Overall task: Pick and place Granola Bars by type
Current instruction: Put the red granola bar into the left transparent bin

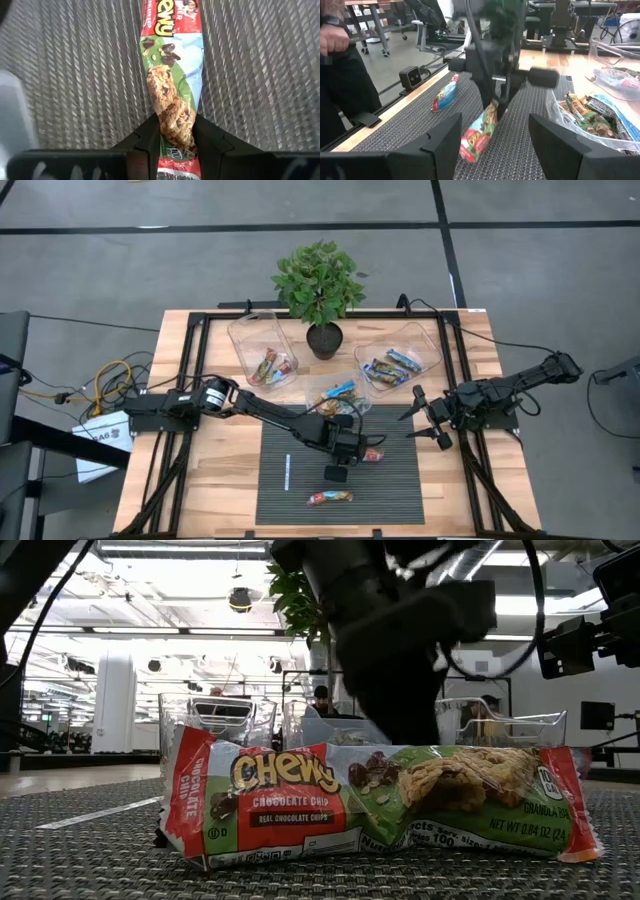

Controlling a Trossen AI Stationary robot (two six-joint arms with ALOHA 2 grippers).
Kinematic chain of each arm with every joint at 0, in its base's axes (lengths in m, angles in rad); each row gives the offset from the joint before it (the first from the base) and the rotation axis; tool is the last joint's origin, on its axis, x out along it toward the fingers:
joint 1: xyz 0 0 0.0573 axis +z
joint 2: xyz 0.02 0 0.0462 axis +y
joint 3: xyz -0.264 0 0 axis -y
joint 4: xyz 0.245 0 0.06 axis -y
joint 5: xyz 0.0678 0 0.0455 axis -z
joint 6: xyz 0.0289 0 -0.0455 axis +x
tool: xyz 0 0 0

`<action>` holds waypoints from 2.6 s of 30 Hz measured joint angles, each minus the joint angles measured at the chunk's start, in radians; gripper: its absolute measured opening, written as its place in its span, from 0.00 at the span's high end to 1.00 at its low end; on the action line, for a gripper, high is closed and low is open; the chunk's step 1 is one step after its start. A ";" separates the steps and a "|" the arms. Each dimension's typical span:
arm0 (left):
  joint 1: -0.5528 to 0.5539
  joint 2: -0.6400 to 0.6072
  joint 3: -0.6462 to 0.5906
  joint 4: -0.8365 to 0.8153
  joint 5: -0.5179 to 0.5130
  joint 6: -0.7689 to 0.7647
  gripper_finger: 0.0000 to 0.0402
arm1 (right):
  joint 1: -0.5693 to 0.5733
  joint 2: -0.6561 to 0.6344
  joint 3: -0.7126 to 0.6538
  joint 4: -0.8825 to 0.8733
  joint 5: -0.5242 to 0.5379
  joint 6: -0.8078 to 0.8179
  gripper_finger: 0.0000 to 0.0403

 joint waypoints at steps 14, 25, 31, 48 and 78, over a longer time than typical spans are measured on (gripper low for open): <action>-0.019 -0.174 0.001 -0.072 -0.041 -0.045 0.80 | 0.000 0.000 0.000 0.000 0.000 0.000 0.45; -0.044 -0.316 0.002 -0.101 -0.055 -0.067 0.80 | 0.000 0.000 0.000 0.000 0.000 0.000 0.45; -0.043 -0.377 0.002 -0.097 -0.098 -0.065 0.80 | 0.000 0.000 0.000 0.000 0.000 0.000 0.45; -0.045 -0.399 0.003 -0.142 -0.119 -0.054 0.79 | 0.000 0.000 0.000 0.000 0.000 0.000 0.45; -0.040 -1.042 -0.714 -0.179 -0.201 -0.248 0.79 | 0.000 0.000 0.000 0.000 0.000 0.000 0.45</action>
